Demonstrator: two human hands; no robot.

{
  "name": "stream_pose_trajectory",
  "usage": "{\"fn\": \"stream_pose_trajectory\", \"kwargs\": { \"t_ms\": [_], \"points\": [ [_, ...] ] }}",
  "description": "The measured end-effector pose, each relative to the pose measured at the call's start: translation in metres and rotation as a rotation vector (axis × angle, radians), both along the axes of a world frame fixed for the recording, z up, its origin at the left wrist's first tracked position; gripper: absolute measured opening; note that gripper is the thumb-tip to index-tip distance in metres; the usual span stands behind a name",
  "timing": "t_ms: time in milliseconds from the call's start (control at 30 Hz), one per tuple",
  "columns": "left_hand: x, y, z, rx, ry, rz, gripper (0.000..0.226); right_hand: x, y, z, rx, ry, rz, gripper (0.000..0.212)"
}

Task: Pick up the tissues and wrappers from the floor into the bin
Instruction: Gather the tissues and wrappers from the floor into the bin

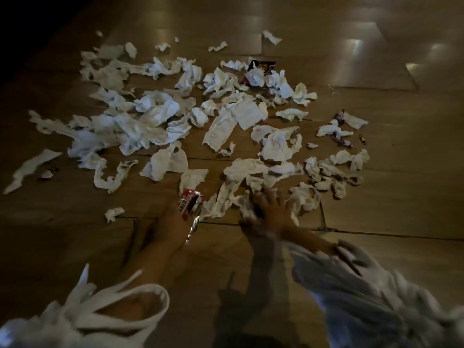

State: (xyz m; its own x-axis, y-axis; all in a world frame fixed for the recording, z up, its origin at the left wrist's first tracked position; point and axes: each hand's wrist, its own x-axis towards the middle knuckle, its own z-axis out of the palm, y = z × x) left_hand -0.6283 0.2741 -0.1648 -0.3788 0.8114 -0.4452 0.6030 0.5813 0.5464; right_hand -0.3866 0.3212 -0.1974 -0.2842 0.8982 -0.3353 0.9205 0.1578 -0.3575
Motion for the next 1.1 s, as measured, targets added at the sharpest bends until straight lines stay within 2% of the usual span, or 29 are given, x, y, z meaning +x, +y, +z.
{"fn": "stream_pose_trajectory", "kwargs": {
  "t_ms": [67, 133, 200, 300, 400, 500, 600, 633, 667, 767, 867, 967, 1033, 1100],
  "points": [
    [-0.006, 0.010, -0.003, -0.002, 0.013, -0.002, 0.056, -0.002, -0.033, -0.009, 0.159, 0.071, 0.145, 0.059],
    [-0.002, 0.019, -0.007, -0.035, 0.124, -0.046, 0.064, 0.004, -0.057, -0.018, 0.267, 0.277, 0.171, 0.036],
    [0.012, 0.026, -0.009, -0.042, 0.174, -0.110, 0.075, 0.012, -0.066, -0.019, 0.291, 0.341, 0.167, 0.027],
    [0.037, 0.031, -0.016, -0.015, -0.039, -0.121, 0.094, 0.022, -0.062, -0.002, 0.238, 0.478, -0.034, 0.023],
    [0.061, 0.028, -0.019, -0.116, 0.059, -0.250, 0.093, 0.032, -0.044, 0.028, 0.150, 0.685, -0.363, 0.012],
    [0.073, 0.018, -0.020, -0.022, 0.179, -0.334, 0.084, 0.050, -0.012, 0.040, 0.183, 0.624, -0.529, 0.016],
    [0.076, 0.005, -0.023, 0.069, 0.193, -0.352, 0.079, 0.072, 0.015, 0.032, 0.086, 0.318, -0.575, 0.061],
    [0.075, 0.000, -0.023, 0.073, 0.180, -0.338, 0.077, 0.078, 0.018, 0.025, 0.069, 0.197, -0.531, 0.067],
    [0.075, -0.004, -0.021, 0.071, 0.160, -0.319, 0.074, 0.082, 0.019, 0.015, 0.061, 0.115, -0.476, 0.065],
    [0.066, -0.017, -0.024, 0.081, 0.100, -0.284, 0.059, 0.066, -0.001, 0.010, 0.172, -0.030, -0.264, 0.037],
    [0.056, -0.029, -0.022, 0.114, -0.032, -0.214, 0.052, 0.044, -0.029, 0.013, 0.036, -0.010, -0.264, 0.022],
    [0.045, -0.042, -0.012, 0.077, -0.151, -0.083, 0.044, 0.031, -0.049, 0.011, -0.068, 0.113, -0.203, 0.010],
    [0.036, -0.051, -0.004, 0.037, -0.263, -0.008, 0.033, 0.021, -0.060, 0.021, -0.128, 0.236, -0.251, 0.011],
    [0.025, -0.063, 0.009, 0.044, -0.455, 0.058, 0.025, 0.009, -0.070, 0.035, -0.131, 0.317, -0.285, 0.012]
  ]
}}
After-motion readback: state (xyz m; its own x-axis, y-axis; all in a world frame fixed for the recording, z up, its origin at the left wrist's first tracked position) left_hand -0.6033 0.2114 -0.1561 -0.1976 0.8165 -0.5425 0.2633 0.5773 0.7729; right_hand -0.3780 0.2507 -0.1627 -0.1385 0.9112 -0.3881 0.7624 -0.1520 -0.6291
